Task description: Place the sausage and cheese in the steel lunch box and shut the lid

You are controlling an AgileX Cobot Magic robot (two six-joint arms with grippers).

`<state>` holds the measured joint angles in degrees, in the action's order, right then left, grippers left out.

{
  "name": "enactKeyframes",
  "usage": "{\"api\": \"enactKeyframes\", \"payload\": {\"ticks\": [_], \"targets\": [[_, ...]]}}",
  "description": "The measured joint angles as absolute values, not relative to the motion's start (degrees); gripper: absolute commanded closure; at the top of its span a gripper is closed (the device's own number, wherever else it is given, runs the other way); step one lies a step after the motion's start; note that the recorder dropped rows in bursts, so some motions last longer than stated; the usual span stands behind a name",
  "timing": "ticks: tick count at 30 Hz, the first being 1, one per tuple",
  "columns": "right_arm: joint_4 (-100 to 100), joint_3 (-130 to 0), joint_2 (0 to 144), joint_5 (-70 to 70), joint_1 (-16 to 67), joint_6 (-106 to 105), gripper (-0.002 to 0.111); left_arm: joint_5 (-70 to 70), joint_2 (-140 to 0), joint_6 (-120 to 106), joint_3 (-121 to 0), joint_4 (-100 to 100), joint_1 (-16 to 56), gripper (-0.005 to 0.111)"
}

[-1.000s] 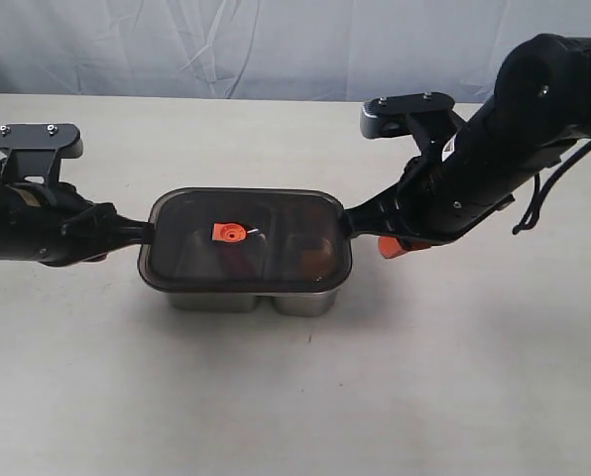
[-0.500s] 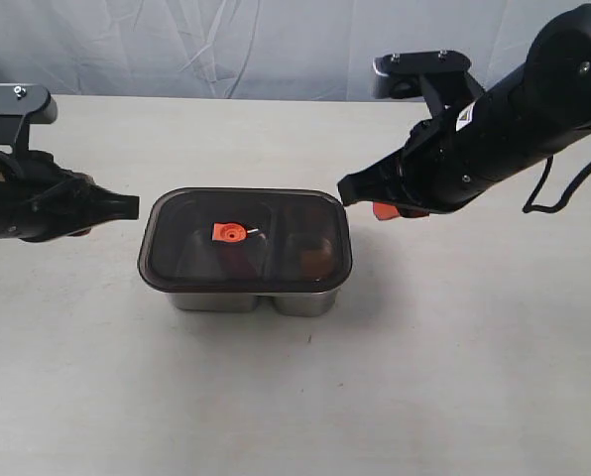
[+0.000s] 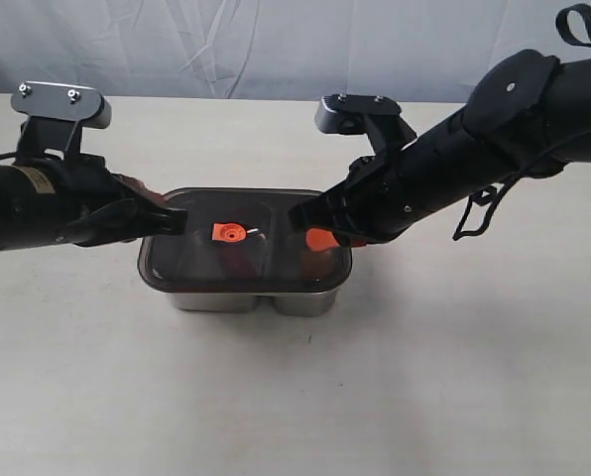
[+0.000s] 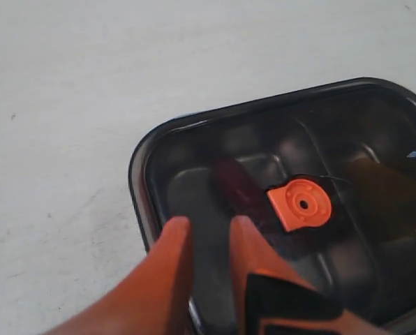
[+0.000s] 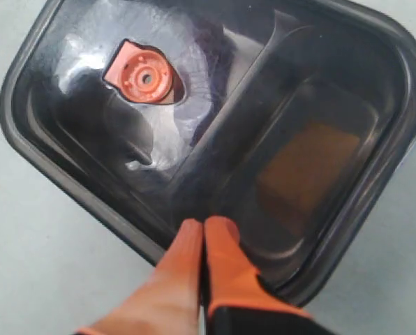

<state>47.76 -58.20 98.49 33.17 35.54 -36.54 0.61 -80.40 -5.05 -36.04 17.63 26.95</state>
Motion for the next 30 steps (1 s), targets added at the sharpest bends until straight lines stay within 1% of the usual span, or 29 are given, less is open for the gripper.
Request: {"api": "enactKeyframes", "payload": {"ticks": [11,17,25,30], "targets": [[48.1,-58.2,99.5,30.7,35.5,-37.5,0.109,-2.7,-89.6,-5.0,-36.0,18.0,27.4,0.086],[48.1,-58.2,103.1,30.5,35.5,-37.5,0.109,-5.1,-90.8,-5.0,-36.2,18.0,27.4,0.086],[48.2,-58.2,103.1,30.6,35.5,-37.3,0.109,-5.3,-90.9,-5.0,-36.3,18.0,27.4,0.086],[48.2,-58.2,99.0,30.9,35.5,-37.3,0.109,-4.4,-90.1,-5.0,-36.3,18.0,27.4,0.086]]}}
